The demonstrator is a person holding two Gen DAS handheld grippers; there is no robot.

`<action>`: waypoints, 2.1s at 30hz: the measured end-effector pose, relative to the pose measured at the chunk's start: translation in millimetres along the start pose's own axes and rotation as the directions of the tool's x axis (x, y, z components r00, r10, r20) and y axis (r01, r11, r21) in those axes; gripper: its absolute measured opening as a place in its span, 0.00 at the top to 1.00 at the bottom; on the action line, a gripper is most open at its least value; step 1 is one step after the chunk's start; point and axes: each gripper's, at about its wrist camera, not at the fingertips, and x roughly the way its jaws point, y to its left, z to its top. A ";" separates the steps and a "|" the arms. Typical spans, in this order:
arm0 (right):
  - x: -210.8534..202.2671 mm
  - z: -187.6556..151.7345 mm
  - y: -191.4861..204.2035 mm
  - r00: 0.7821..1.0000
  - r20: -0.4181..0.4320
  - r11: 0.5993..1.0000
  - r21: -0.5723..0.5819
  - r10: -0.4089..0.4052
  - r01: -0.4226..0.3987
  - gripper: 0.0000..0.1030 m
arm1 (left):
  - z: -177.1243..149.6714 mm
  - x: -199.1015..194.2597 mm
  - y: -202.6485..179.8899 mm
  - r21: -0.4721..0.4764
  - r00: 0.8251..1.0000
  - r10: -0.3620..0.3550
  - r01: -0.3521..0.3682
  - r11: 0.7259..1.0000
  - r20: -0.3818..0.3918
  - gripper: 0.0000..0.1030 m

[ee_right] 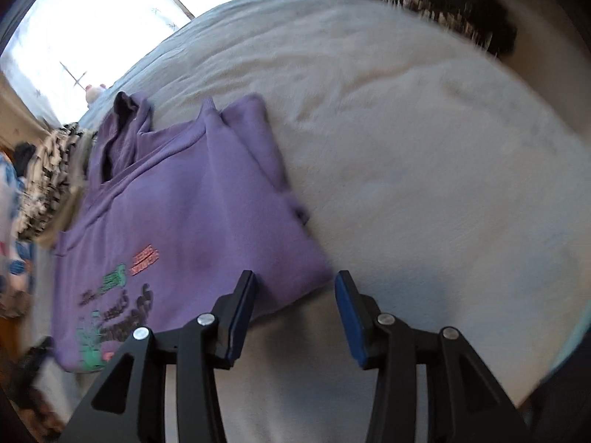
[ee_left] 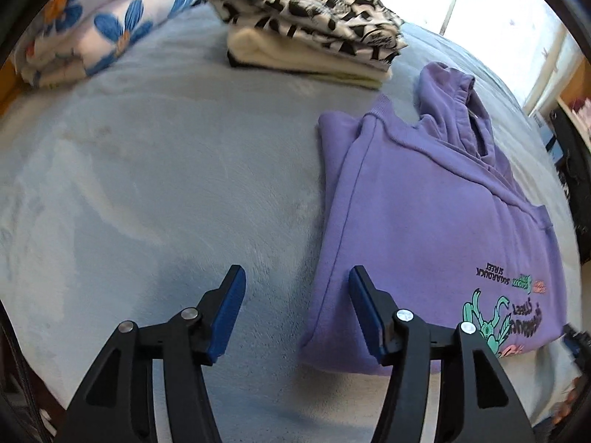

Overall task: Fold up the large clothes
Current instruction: 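Move both tools to the hoodie hood, then grasp the hood with both tools and fold it over the bundle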

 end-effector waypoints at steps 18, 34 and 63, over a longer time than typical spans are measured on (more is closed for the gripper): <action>-92.6 99.1 104.6 0.972 0.206 0.947 -0.318 0.112 -0.042 0.56 | 98.9 -74.5 -99.6 0.229 0.989 -0.081 0.050 0.972 0.124 0.45; -18.1 255.6 241.5 0.960 0.087 0.862 -0.467 0.267 -0.197 0.56 | 263.9 20.9 -241.9 0.415 0.992 -0.085 0.041 0.909 0.088 0.27; 231.1 306.5 278.4 0.941 -0.127 0.867 -0.367 0.313 -0.338 0.95 | 306.7 230.9 -268.7 0.349 1.000 0.020 -0.026 0.937 0.022 0.96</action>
